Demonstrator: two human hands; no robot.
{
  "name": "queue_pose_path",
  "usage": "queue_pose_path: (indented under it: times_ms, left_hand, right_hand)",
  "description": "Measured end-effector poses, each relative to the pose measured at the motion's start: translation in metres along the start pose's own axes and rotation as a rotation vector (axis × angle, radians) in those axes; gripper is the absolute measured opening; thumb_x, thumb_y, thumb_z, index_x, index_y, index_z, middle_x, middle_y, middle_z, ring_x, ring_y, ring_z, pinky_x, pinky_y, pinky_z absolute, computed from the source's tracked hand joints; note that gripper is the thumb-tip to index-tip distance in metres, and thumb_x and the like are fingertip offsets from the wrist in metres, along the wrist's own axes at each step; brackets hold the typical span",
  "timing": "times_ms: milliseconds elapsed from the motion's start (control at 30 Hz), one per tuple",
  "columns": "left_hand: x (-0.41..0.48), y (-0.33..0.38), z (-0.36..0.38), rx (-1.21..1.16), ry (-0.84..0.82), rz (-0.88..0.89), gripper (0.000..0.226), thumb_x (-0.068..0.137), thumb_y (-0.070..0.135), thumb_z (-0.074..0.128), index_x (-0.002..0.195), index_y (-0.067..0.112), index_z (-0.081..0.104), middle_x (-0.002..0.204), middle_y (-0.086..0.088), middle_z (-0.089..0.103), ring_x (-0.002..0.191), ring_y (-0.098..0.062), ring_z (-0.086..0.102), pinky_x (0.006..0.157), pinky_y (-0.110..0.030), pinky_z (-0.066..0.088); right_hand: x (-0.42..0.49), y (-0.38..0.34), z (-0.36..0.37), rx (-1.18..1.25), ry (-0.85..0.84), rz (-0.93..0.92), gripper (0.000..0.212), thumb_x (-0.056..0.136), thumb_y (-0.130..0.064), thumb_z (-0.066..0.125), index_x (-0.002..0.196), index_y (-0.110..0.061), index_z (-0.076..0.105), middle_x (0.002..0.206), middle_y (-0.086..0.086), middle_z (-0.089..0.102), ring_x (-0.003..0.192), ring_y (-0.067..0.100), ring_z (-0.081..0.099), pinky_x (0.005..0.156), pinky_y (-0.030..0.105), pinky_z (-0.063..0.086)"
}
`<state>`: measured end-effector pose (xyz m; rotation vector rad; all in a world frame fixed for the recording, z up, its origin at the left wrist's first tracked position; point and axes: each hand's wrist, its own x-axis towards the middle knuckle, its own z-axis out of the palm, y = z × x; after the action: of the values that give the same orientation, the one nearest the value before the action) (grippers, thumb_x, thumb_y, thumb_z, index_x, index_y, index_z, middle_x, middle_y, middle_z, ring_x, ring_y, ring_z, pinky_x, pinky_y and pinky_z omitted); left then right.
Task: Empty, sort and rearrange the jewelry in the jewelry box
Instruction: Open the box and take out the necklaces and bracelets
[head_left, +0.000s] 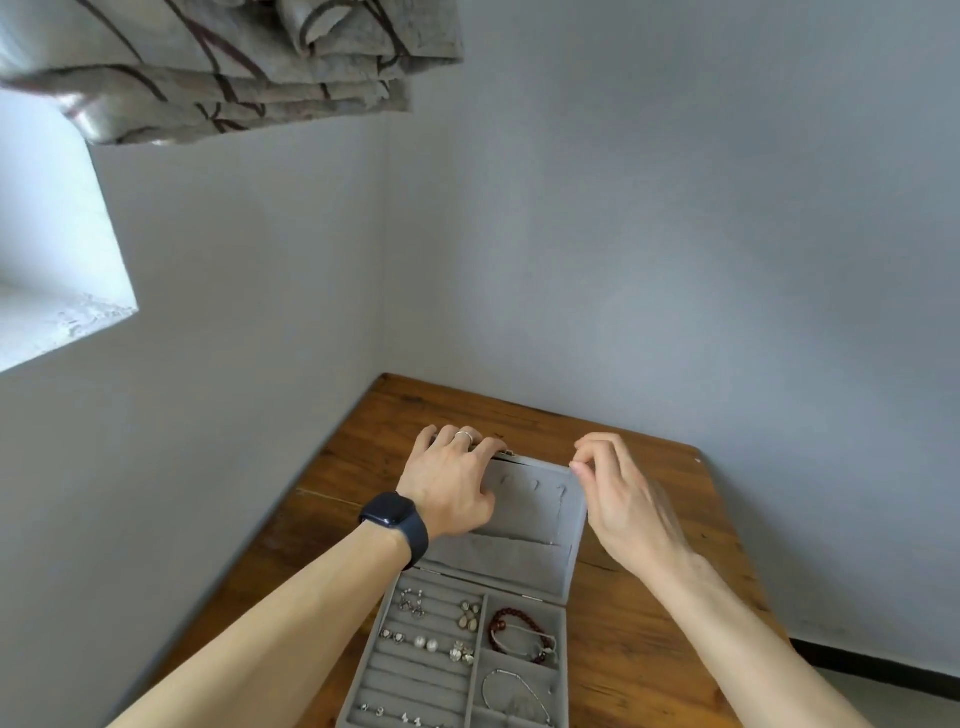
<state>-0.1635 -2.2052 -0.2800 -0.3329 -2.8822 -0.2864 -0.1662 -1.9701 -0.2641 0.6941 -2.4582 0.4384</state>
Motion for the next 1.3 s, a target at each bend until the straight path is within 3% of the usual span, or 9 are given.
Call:
queue_pose_path:
  times_ms: [167,333,467,633,733,833,1000,1133,1300]
  left_hand:
    - [0.002,0.002,0.0,0.019,-0.055,-0.022,0.064,0.084,0.036,0.053,0.147,0.032,0.038,0.144,-0.003,0.048,0.135,-0.026,0.039,0.12,-0.05,0.015]
    - [0.008,0.008,-0.015,0.005,-0.131,-0.052,0.062,0.087,0.031,0.052,0.147,0.033,0.039,0.146,-0.001,0.047,0.138,-0.025,0.038,0.121,-0.053,0.011]
    - [0.011,0.02,-0.041,-0.057,-0.093,-0.052,0.062,0.087,0.03,0.049,0.148,0.033,0.038,0.146,-0.002,0.048,0.138,-0.025,0.038,0.119,-0.05,0.017]
    - [0.011,0.049,-0.086,-0.133,-0.006,0.01,0.061,0.085,0.033,0.053,0.145,0.032,0.042,0.138,-0.003,0.055,0.13,-0.026,0.046,0.108,-0.039,0.034]
    - [0.005,0.064,-0.103,-0.142,0.004,0.045,0.058,0.084,0.031,0.053,0.142,0.032,0.047,0.137,-0.002,0.057,0.127,-0.027,0.048,0.105,-0.038,0.038]
    - [0.001,0.068,-0.102,-0.076,-0.034,0.04,0.056,0.087,0.032,0.052,0.143,0.031,0.047,0.136,-0.003,0.057,0.126,-0.027,0.049,0.104,-0.039,0.04]
    - [0.006,0.051,-0.065,-0.01,-0.173,-0.036,0.061,0.09,0.032,0.053,0.149,0.032,0.037,0.152,-0.003,0.042,0.139,-0.028,0.037,0.113,-0.044,0.031]
    - [0.014,0.039,-0.029,0.026,-0.225,-0.066,0.066,0.095,0.032,0.048,0.155,0.033,0.022,0.164,-0.004,0.023,0.151,-0.029,0.017,0.119,-0.053,0.016]
    - [0.013,0.033,0.001,0.067,-0.203,-0.051,0.059,0.101,0.041,0.035,0.157,0.032,0.018,0.164,-0.002,0.025,0.152,-0.027,0.016,0.121,-0.052,0.01]
  right_hand:
    - [0.019,-0.005,-0.02,0.163,0.087,0.105,0.005,0.104,-0.018,0.046,0.099,-0.02,0.046,0.092,-0.003,0.054,0.078,0.017,0.053,0.065,0.034,0.045]
    - [0.033,-0.02,-0.053,0.269,0.162,0.161,0.013,0.104,-0.016,0.047,0.095,-0.025,0.044,0.086,-0.01,0.052,0.081,0.002,0.051,0.067,0.011,0.036]
    - [0.037,-0.03,-0.08,0.214,0.103,0.162,0.009,0.103,-0.024,0.049,0.095,-0.028,0.047,0.083,-0.015,0.054,0.081,-0.003,0.051,0.065,0.003,0.035]
    - [0.035,-0.035,-0.097,0.133,-0.014,0.119,0.005,0.104,-0.021,0.049,0.1,-0.024,0.05,0.094,-0.011,0.058,0.082,0.009,0.05,0.066,0.019,0.032]
    - [0.034,-0.034,-0.098,0.052,-0.122,0.161,0.007,0.104,-0.023,0.047,0.106,-0.022,0.053,0.102,-0.005,0.063,0.089,0.016,0.056,0.07,0.026,0.038]
    - [0.029,-0.036,-0.095,0.059,-0.114,0.188,0.009,0.104,-0.021,0.047,0.108,-0.019,0.055,0.105,0.0,0.064,0.094,0.02,0.061,0.075,0.03,0.046]
    - [0.025,-0.041,-0.089,0.147,-0.026,0.204,0.012,0.103,-0.018,0.048,0.11,-0.018,0.058,0.105,-0.001,0.064,0.095,0.019,0.061,0.08,0.031,0.048]
    - [0.025,-0.038,-0.082,0.213,-0.002,0.196,0.011,0.103,-0.016,0.049,0.109,-0.018,0.058,0.101,-0.003,0.064,0.091,0.017,0.063,0.079,0.031,0.051]
    - [0.042,-0.03,-0.082,0.248,0.063,0.267,0.011,0.101,-0.015,0.05,0.106,-0.019,0.059,0.097,-0.004,0.064,0.084,0.017,0.066,0.078,0.035,0.054]
